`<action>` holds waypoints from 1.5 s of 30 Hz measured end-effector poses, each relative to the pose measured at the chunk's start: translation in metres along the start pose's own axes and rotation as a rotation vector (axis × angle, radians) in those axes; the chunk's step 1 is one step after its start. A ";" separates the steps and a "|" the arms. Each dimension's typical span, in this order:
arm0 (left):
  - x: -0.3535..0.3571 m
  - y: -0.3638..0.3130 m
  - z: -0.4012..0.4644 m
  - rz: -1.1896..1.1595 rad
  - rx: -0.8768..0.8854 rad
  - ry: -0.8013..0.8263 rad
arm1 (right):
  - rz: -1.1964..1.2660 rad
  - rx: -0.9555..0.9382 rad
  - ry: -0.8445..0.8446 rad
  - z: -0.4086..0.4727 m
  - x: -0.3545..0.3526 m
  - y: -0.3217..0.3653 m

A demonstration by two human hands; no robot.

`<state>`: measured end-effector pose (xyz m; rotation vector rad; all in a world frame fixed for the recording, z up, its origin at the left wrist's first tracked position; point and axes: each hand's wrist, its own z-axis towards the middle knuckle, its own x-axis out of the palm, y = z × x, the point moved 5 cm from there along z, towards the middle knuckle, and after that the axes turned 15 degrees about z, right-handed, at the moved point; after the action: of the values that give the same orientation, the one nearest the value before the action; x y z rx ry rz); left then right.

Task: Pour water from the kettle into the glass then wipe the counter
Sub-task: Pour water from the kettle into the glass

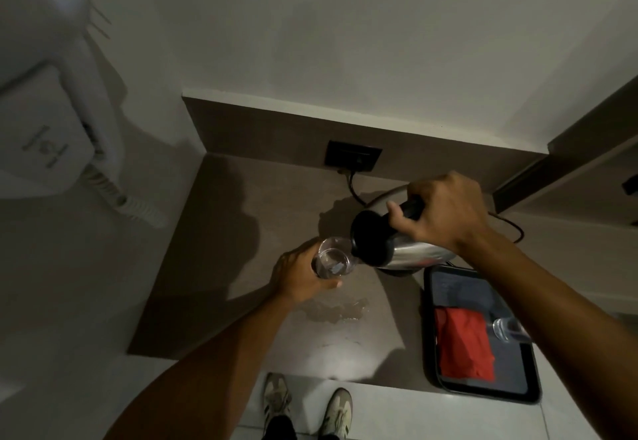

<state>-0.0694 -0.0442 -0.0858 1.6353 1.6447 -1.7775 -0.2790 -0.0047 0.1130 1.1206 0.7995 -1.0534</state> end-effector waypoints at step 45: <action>-0.005 -0.002 -0.002 0.047 -0.004 0.007 | -0.318 -0.223 0.248 0.046 -0.007 0.078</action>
<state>-0.0679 -0.0445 -0.0799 1.6663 1.5979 -1.7474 -0.2073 -0.0404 0.1562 0.9624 1.2933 -1.0659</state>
